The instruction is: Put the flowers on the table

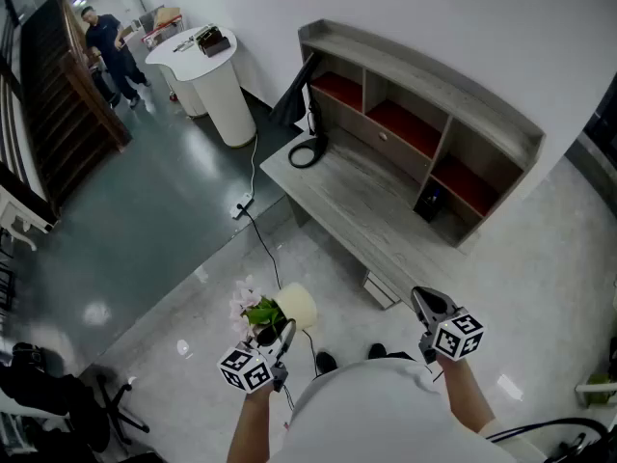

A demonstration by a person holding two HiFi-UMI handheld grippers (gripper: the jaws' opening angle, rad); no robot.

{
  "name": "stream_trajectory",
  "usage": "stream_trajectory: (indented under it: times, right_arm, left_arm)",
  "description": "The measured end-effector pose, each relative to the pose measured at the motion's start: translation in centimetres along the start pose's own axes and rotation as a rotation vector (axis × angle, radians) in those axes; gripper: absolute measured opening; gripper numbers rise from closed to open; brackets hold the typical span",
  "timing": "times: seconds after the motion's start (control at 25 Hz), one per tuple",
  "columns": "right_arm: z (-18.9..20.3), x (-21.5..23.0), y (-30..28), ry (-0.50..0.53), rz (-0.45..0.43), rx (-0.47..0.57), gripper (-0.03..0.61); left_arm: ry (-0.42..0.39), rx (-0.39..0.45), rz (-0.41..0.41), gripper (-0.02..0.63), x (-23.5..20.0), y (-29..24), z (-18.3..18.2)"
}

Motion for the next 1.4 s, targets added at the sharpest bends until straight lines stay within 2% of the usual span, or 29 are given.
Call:
stream_trajectory:
  times: [0.76,1.08,1.4]
  right_arm:
    - [0.6,-2.8,-2.1,-0.006,0.004,0.000,0.017]
    - [2.4,-4.7,-3.2,-0.026,0.032,0.013,0.018]
    - [5.0,-7.4,-3.9,-0.048,0.034,-0.032,0.018]
  left_arm:
    - [-0.013,-0.025,0.059,0.054,-2.0,0.9,-0.5]
    - [-0.030,-0.044,0.091,0.054,-3.8,2.4,0.0]
    - [-0.040,-0.056,0.108,0.054,-5.5,4.1,0.3]
Point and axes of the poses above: the fingertips, and each gripper's own axes: y backward along the fingers, x to its right, z out of its underside, the point moved 2 cm from there along y, backward along the fingers, and after that the axes turned 15 degrees about -z, right-handed, at the moved point
